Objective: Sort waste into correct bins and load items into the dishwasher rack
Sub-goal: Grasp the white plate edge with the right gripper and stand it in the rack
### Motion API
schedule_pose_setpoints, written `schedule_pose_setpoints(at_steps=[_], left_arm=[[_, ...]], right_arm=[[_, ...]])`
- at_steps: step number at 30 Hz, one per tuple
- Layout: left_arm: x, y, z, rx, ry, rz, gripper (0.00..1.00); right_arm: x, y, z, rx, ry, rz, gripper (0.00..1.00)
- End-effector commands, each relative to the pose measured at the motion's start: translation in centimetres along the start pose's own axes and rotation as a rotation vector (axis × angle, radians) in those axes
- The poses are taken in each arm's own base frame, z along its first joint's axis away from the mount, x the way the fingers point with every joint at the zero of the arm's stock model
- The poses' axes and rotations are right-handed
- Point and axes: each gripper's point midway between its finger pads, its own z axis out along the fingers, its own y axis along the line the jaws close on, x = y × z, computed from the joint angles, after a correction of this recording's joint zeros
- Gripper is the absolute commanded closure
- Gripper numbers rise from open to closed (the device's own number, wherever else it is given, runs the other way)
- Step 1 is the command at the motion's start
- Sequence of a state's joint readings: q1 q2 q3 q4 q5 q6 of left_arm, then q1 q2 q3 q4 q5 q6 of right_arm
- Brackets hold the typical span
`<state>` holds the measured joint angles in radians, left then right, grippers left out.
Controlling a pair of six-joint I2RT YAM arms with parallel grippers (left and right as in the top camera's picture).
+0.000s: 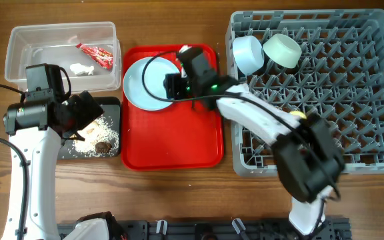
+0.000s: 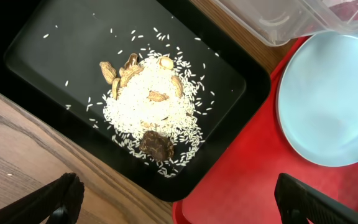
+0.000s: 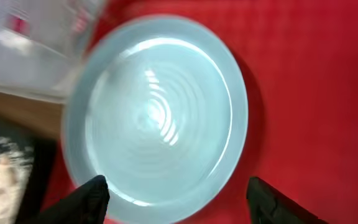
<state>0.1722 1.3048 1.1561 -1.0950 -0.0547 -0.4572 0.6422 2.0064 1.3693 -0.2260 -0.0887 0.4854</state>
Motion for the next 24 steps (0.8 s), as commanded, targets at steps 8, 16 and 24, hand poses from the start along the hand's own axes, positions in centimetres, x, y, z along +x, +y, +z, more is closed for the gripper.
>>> schedule_pose_setpoints(at_steps=[8, 16, 24], left_arm=[[-0.2, 0.0, -0.3, 0.01, -0.011, -0.014, 0.0], [-0.2, 0.0, -0.3, 0.01, -0.011, -0.014, 0.0], [-0.3, 0.0, -0.3, 0.011, -0.014, -0.014, 0.0]], right_arm=[[6.0, -6.3, 2.5, 0.284, 0.156, 0.144, 0.86], [-2.4, -9.2, -11.4, 0.335, -0.016, 0.098, 0.96], [-8.5, -18.2, -36.1, 0.944, -0.401, -0.107, 0.96]])
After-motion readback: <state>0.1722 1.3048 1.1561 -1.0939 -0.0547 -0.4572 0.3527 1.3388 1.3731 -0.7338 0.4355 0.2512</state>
